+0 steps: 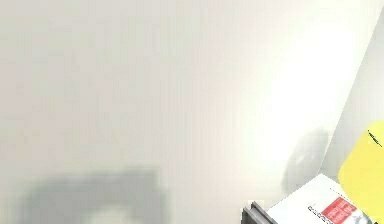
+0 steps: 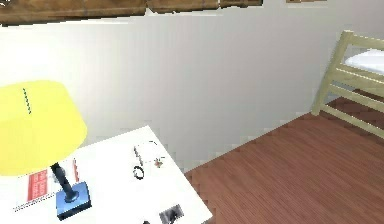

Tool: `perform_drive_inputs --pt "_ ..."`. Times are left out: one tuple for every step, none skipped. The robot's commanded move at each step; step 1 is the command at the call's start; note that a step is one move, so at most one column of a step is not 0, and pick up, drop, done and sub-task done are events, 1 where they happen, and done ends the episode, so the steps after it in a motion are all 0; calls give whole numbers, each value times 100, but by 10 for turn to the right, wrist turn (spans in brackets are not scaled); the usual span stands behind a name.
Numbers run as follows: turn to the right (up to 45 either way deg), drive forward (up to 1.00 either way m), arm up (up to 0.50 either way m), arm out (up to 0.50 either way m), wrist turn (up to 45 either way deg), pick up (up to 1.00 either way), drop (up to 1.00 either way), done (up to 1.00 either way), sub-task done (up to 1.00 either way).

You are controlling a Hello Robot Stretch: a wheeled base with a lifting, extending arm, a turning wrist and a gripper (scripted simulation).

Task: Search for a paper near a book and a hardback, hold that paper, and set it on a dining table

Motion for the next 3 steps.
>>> perform_drive_inputs --pt "0 0 10 0 0 0 0 0 0" --pt "0 0 32 0 0 0 0 0 0" --pt "0 0 0 0 -450 0 0 0 0"
